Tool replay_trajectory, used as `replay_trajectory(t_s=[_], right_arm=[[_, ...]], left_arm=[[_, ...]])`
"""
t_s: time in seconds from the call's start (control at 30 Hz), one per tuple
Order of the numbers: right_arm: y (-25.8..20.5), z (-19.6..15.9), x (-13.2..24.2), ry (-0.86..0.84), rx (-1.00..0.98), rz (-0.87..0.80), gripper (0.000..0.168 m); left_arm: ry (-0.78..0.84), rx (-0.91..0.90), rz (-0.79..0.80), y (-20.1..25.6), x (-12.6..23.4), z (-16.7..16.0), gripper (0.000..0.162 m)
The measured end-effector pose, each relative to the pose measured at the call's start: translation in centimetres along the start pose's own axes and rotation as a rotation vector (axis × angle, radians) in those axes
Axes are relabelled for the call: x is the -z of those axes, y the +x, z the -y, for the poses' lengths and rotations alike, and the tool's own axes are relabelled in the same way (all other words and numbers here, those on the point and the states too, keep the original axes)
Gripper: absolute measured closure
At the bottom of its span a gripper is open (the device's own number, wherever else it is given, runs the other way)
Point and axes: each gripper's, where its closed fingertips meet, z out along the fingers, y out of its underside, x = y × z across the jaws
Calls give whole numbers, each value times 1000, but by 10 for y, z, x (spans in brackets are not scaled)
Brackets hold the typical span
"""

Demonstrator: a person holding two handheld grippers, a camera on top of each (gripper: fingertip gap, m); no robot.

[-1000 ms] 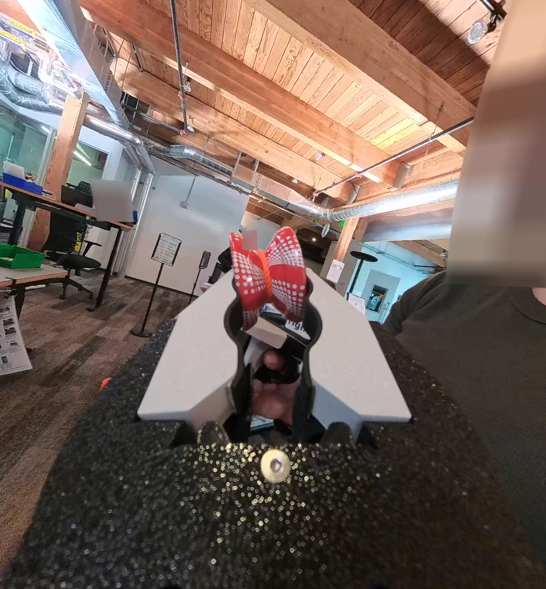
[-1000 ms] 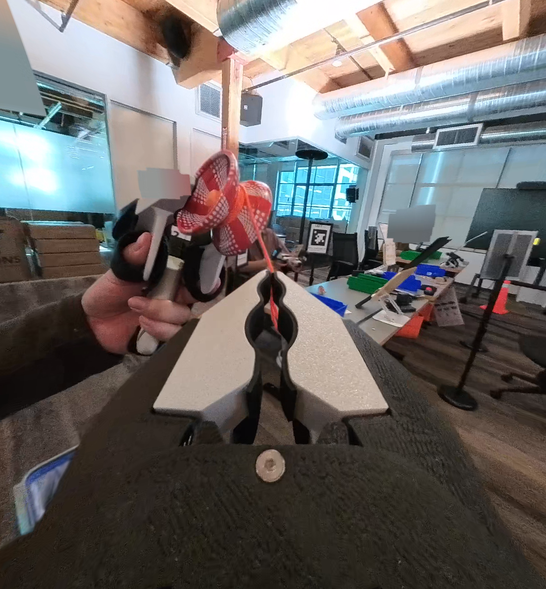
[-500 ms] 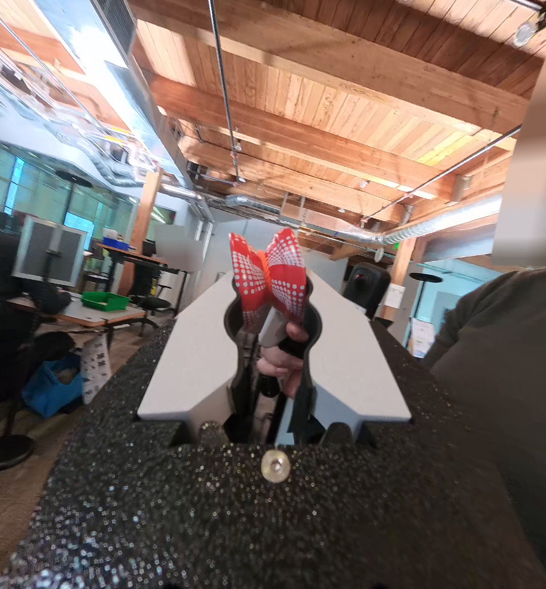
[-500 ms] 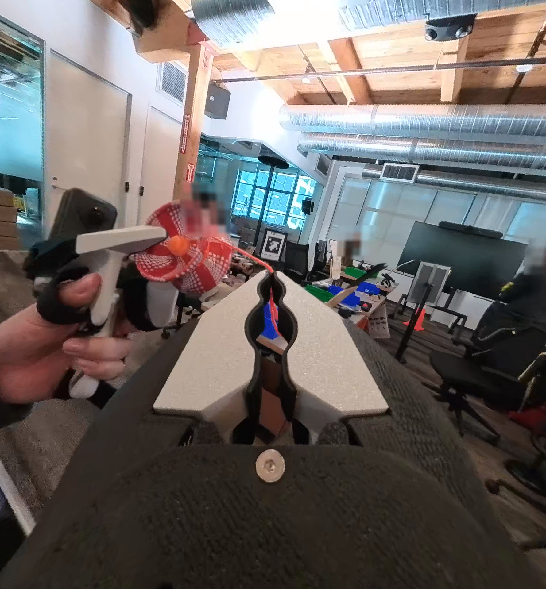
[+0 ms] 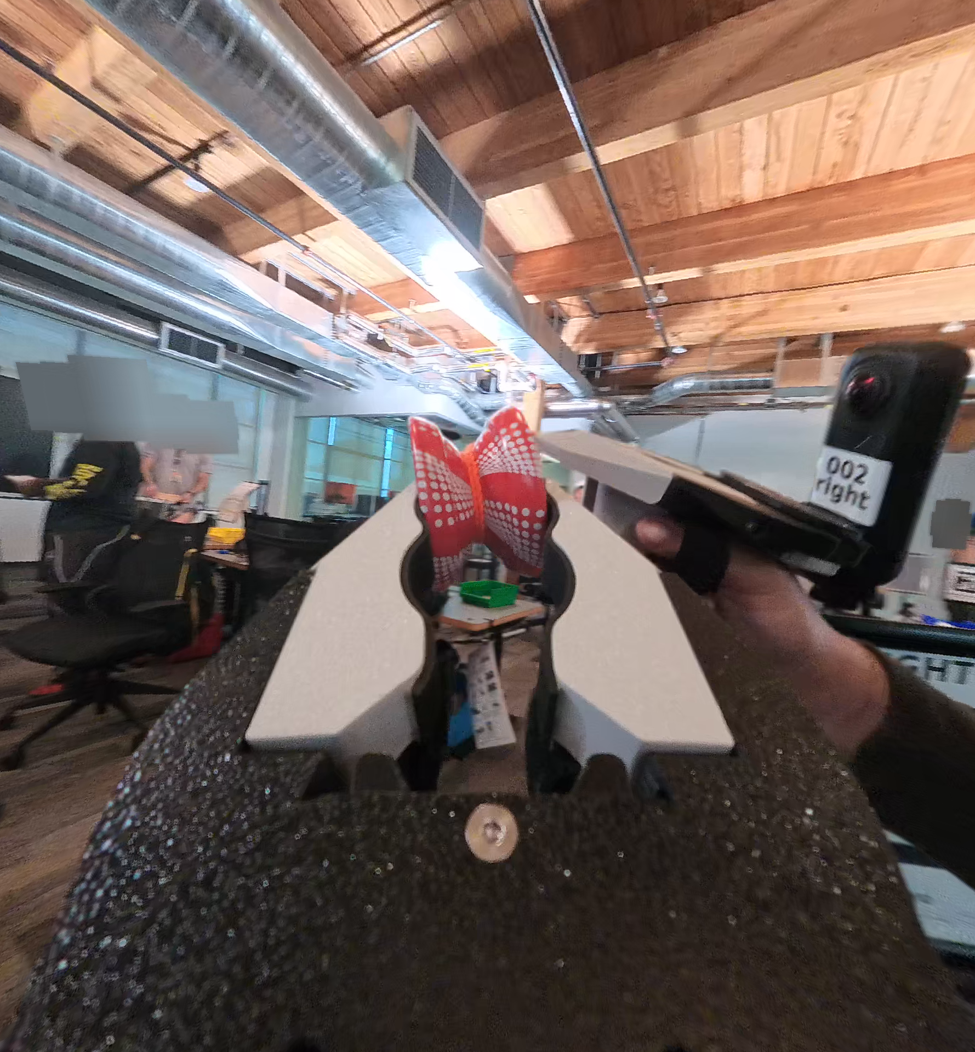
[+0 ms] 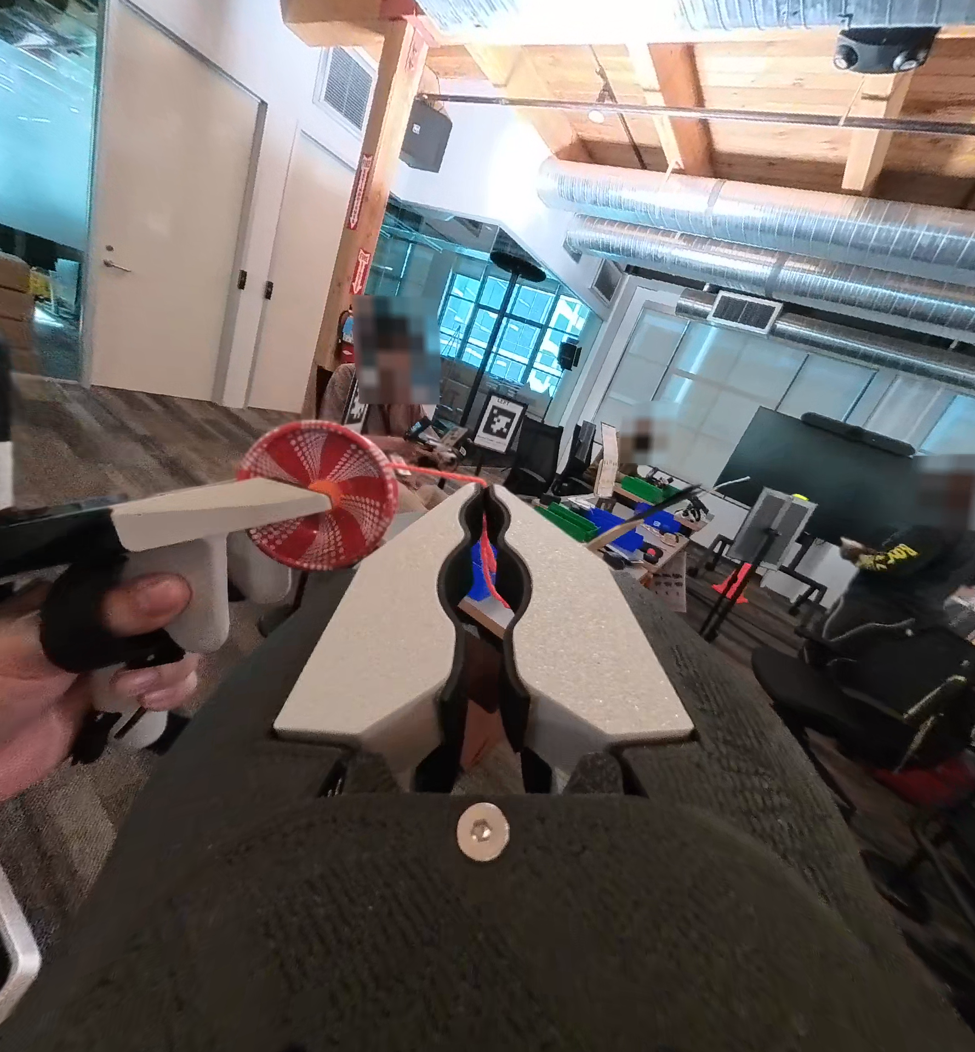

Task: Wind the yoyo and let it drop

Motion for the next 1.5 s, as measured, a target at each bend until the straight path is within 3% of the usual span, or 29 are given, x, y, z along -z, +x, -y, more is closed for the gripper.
replay_trajectory(t_s=[0.37, 0.43, 0.53, 0.63, 0.77, 0.9, 1.07, 1.13, 1.17, 1.23, 1.33, 1.4, 1.43, 1.5], right_arm=[[1, 17, -66, -39, 102, 93, 168], [-1, 17, -78, -44, 105, 116, 168], [0, 21, -100, -56, 122, 143, 168], [-2, 24, -106, -57, 140, 162, 168], [-4, 3, -95, -128, 222, 159, 168], [-5, -57, -64, -278, 205, 133, 168], [-38, -172, -32, -529, 91, 173, 168], [-43, -186, -36, -570, 150, 190, 168], [-36, -178, -43, -569, 187, 181, 168], [5, -100, -69, -386, 255, 63, 168], [104, 108, -63, 53, 366, -264, 168], [128, 208, -37, 241, 408, -337, 168], [128, 227, -36, 238, 440, -319, 168], [117, 226, -47, 161, 511, -257, 168]], left_arm=[[-14, -118, 177, -61, -2, 2, 129], [-24, -117, 200, -71, 3, -2, 113], [-71, -167, 313, -87, 24, -13, 54], [-287, -282, 492, -115, 85, -55, 3], [-594, -410, 646, -122, 216, -130, 8], [-902, -557, 755, -117, 327, -178, 28], [-1051, -624, 822, -115, 393, -211, 34], [-1052, -594, 845, -114, 406, -223, 35], [-1062, -598, 841, -113, 410, -230, 34], [-1068, -675, 842, -115, 403, -227, 39], [-1063, -681, 784, -108, 398, -233, 41], [-1065, -662, 776, -108, 398, -235, 42], [-1076, -647, 783, -110, 400, -237, 42], [-1085, -625, 795, -112, 403, -238, 42]])
